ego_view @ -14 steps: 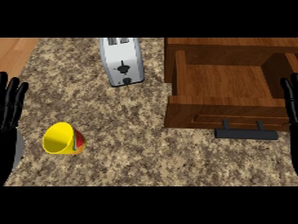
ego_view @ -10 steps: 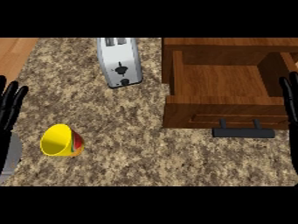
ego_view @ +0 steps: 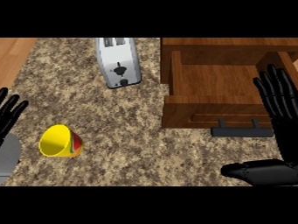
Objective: Pick up the cup, place it into the drawer and close the drawer
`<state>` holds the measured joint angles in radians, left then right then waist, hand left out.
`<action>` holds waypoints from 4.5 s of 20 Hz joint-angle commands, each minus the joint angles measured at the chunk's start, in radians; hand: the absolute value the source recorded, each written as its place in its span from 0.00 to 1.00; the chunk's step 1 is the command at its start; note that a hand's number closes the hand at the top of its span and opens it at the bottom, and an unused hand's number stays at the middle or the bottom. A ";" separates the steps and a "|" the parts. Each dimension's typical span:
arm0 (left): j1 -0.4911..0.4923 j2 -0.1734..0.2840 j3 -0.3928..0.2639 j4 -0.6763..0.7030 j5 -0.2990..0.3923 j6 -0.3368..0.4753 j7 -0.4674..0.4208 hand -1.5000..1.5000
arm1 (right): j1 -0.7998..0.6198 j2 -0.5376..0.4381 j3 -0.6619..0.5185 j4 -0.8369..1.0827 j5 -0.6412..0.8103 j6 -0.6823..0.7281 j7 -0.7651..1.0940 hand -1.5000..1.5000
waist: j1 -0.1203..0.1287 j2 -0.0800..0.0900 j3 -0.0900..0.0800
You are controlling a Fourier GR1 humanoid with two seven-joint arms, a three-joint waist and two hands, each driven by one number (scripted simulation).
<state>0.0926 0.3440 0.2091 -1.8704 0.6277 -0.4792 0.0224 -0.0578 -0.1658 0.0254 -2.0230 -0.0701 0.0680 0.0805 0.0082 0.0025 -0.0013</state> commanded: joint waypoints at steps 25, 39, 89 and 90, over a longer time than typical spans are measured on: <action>-0.331 0.052 0.053 1.167 -0.593 -0.170 -0.670 0.00 | -0.177 0.000 -0.082 0.161 0.002 0.054 -0.014 0.00 | -0.018 0.001 0.000; -0.461 0.048 0.010 1.549 -0.712 -0.054 -0.996 0.00 | -0.236 -0.032 -0.123 0.165 -0.064 0.094 0.040 0.00 | -0.035 0.009 -0.004; -0.716 -0.257 0.069 1.350 -0.588 0.308 -1.071 1.00 | -0.175 -0.095 -0.200 0.186 -0.101 0.167 0.011 0.00 | -0.008 -0.007 0.002; -0.749 -0.231 0.082 1.329 -0.562 0.287 -1.011 1.00 | -0.239 -0.084 -0.181 0.206 -0.072 0.128 0.052 0.00 | -0.003 -0.006 0.002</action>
<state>-0.5977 0.1084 0.3100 -0.4657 0.0504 -0.1321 -1.0311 -0.2702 -0.2348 -0.1449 -1.8474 -0.1455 0.1932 0.1231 -0.0067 0.0001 -0.0005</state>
